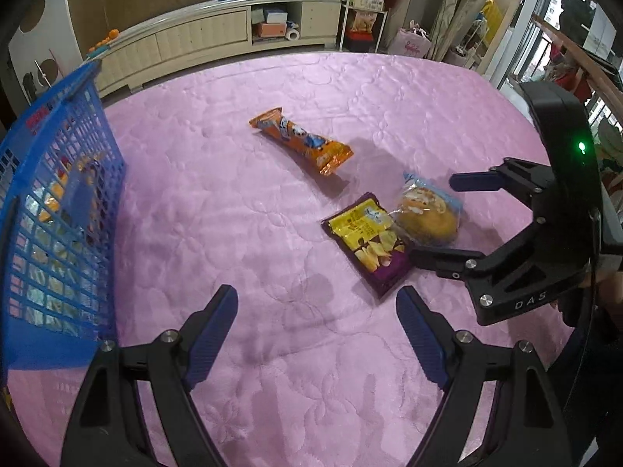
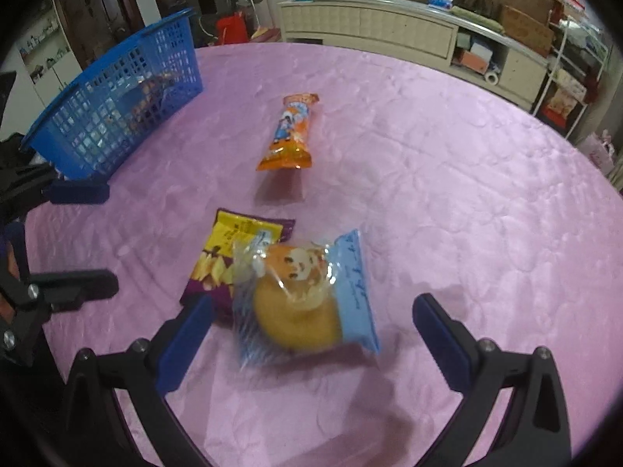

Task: Organize snacks
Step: 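Grasp the clear round-bun pack with the right gripper and lift it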

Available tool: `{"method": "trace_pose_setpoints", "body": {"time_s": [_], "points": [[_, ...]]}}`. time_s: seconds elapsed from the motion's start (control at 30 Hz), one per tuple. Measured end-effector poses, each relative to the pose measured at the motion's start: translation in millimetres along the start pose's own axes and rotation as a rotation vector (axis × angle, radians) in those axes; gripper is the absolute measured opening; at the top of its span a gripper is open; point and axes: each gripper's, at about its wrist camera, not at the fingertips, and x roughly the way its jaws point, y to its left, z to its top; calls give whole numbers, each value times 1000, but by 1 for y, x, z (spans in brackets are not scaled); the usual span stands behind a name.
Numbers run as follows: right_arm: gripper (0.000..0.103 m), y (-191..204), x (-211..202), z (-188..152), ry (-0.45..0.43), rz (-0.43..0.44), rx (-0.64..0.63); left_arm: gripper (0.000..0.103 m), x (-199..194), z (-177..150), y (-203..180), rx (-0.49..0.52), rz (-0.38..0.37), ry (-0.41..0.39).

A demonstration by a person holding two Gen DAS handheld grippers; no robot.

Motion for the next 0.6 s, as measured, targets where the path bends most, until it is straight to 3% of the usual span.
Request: {"method": "trace_pose_setpoints", "body": {"time_s": [0.13, 0.2, 0.23, 0.3, 0.4, 0.6], "points": [[98, 1, -1, 3, -19, 72, -11, 82, 5, -1, 3, -22, -11, 10], [78, 1, 3, 2, -17, 48, -31, 82, 5, -1, 4, -30, -16, 17], [77, 2, 2, 1, -27, 53, -43, 82, 5, -1, 3, -31, -15, 19], [65, 2, 0, 0, -34, 73, -37, 82, 6, -3, 2, -31, -7, 20], [63, 4, -6, -4, -45, 48, -44, 82, 7, 1, -1, -42, -9, 27], [62, -2, -22, -14, -64, -21, 64, 82, 8, 13, -13, -48, 10, 41]]}}
